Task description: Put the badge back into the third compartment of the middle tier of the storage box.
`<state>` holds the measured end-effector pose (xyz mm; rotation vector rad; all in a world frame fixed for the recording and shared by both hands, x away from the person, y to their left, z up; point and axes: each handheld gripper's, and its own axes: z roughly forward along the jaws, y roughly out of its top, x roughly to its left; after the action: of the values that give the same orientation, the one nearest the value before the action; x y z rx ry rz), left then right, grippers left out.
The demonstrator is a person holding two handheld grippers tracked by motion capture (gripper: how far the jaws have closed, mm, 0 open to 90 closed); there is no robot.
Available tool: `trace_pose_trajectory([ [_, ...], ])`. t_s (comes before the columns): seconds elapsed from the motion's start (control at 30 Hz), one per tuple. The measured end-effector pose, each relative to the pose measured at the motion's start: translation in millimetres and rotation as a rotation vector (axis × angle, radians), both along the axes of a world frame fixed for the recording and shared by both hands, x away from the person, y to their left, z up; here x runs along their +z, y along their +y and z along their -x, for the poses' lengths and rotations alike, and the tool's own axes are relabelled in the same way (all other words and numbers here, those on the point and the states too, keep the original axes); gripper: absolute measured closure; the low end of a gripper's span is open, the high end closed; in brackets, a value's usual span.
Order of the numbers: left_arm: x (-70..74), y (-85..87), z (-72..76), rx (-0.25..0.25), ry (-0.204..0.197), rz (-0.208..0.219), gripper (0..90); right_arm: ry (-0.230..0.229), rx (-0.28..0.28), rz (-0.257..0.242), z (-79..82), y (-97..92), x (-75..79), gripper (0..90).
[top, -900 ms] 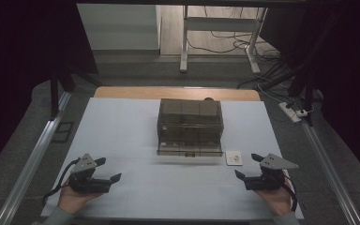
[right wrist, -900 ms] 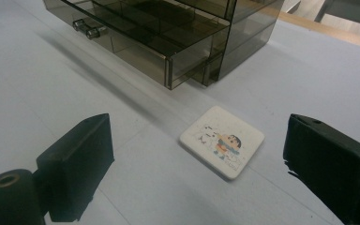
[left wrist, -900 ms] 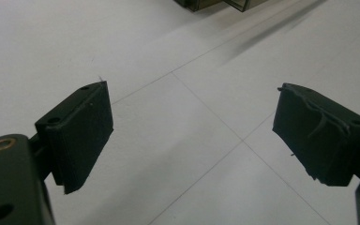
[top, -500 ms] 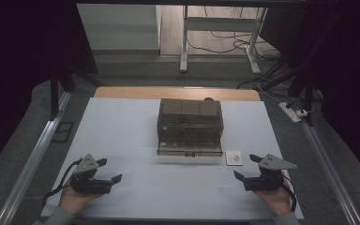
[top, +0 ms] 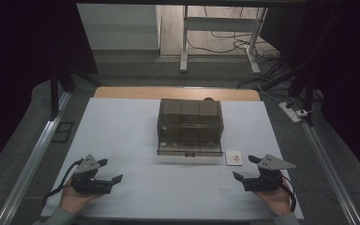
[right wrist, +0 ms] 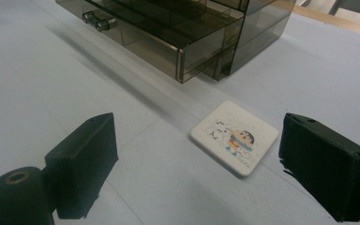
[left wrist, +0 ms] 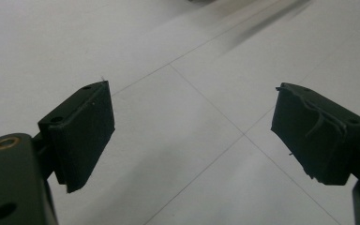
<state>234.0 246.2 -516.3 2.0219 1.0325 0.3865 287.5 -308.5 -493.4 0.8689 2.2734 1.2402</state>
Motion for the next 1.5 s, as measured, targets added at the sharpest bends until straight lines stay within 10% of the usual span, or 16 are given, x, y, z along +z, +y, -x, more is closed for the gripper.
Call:
trace_pose_trajectory([
  [0.93, -1.1, -2.0, -2.8, -0.004, 0.018, 0.005, 13.2, -0.009, -0.042, 0.019, -0.7, 3.9, 22.5, 11.8],
  [1.5, -1.7, -2.4, -2.8, -0.010, 0.025, 0.004, 13.2, 0.075, 0.025, 0.131, -38.8, 9.8, 31.1, 12.4],
])
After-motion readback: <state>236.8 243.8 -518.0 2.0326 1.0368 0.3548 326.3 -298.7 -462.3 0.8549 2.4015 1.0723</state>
